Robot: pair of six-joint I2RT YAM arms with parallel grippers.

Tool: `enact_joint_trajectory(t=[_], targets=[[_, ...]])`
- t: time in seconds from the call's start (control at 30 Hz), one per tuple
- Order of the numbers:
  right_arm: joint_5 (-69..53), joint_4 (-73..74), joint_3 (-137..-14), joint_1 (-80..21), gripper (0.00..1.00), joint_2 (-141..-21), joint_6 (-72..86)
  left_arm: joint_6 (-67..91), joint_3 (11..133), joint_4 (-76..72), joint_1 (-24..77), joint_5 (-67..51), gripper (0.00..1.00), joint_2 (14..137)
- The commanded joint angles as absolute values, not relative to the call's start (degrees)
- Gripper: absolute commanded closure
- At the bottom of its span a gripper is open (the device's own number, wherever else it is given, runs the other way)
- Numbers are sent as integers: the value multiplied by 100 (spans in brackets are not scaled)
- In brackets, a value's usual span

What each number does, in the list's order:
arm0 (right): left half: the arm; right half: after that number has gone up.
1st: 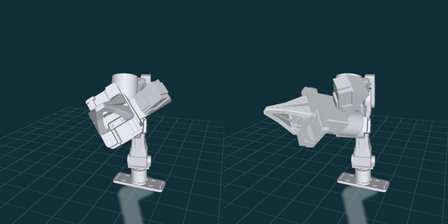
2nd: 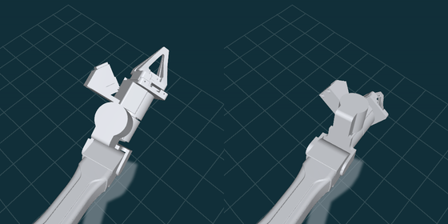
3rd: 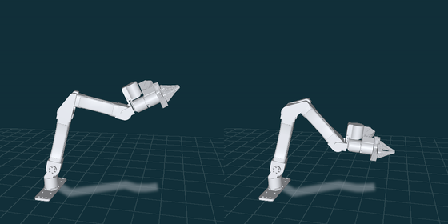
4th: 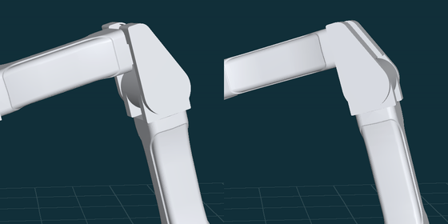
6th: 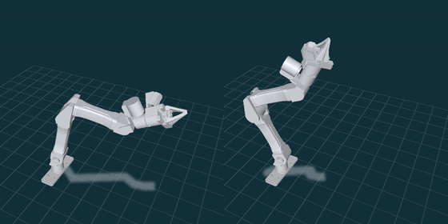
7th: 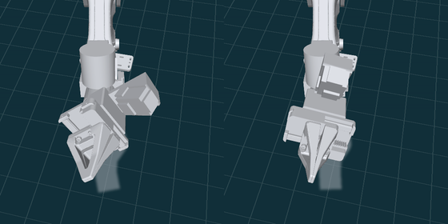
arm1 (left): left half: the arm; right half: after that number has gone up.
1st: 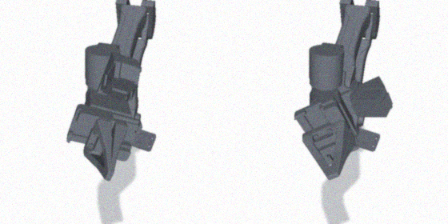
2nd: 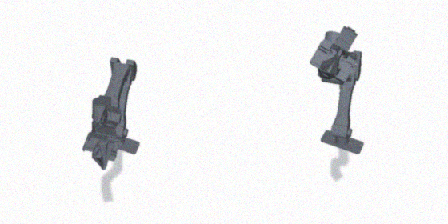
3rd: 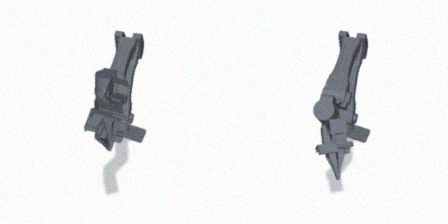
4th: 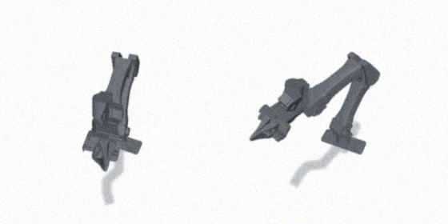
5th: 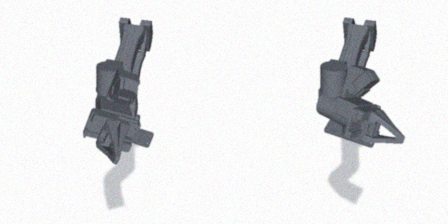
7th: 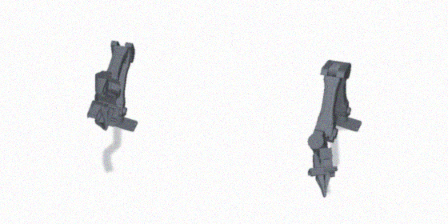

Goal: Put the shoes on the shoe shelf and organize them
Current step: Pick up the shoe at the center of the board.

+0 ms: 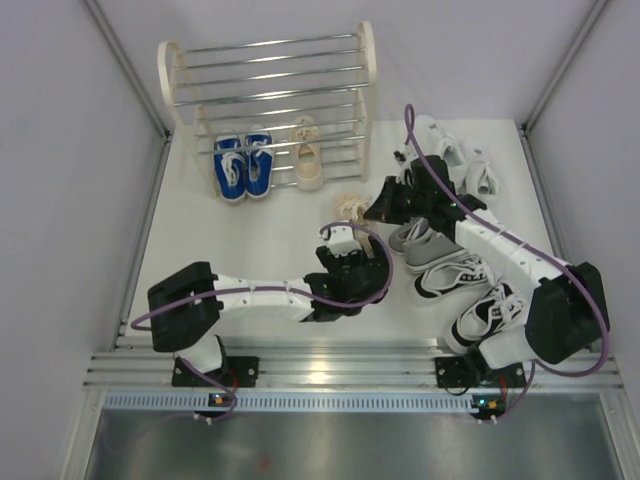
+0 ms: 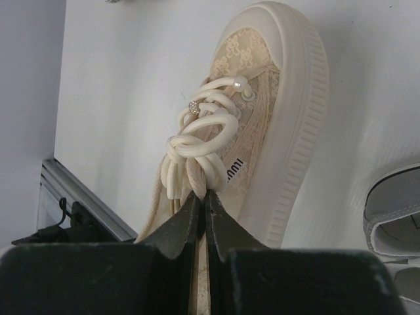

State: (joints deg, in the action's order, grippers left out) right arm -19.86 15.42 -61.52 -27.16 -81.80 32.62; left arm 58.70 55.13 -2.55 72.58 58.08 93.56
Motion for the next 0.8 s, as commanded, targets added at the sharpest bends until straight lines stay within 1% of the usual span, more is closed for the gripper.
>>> enact_joint_trajectory(t=[0.0, 0.1, 0.23, 0.33, 0.47, 0.5, 0.57, 0.6, 0.63, 0.67, 0.7, 0.73, 0.77], targets=[[-2250, 932, -6196, -2663, 100, -7787, 3366, 5959, 5739, -308, 7067, 5766, 2, 9404], [-2259, 914, -6144, -2663, 100, -7752, 3340, 6029, 5660, -325, 6935, 5695, 3, 9361], [-2285, 879, -6108, -2663, 100, -7717, 3349, 6073, 5432, -413, 6847, 5590, 9, 9308], [-2294, 879, -6126, -2672, 100, -7734, 3349, 6135, 5222, -509, 6838, 5520, 18, 9255], [-2259, 879, -6108, -2663, 100, -7734, 3331, 6047, 4923, -738, 6838, 5476, 32, 9089], [-2267, 888, -6108, -2654, 100, -7734, 3322, 5995, 4878, -869, 6838, 5484, 41, 9062], [-2250, 870, -6100, -2654, 100, -7734, 3296, 5758, 4747, -1001, 6838, 5493, 51, 8939], [-2250, 879, -6100, -2654, 100, -7726, 3278, 5705, 4720, -1011, 6838, 5528, 64, 8904], [-2224, 879, -6091, -2654, 98, -7726, 3252, 5565, 4694, -1028, 6838, 5554, 70, 8860], [-2198, 879, -6082, -2646, 90, -7717, 3226, 5494, 4659, -1037, 6838, 5572, 78, 8790], [-2189, 870, -6065, -2646, 87, -7717, 3199, 5424, 4632, -1028, 6838, 5616, 90, 8746], [-2197, 870, -6056, -2646, 83, -7708, 3164, 5292, 4606, -1037, 6838, 5642, 96, 8667], [-2197, 861, -6047, -2646, 76, -7699, 3138, 5248, 4536, -1028, 6838, 5677, 100, 8614]])
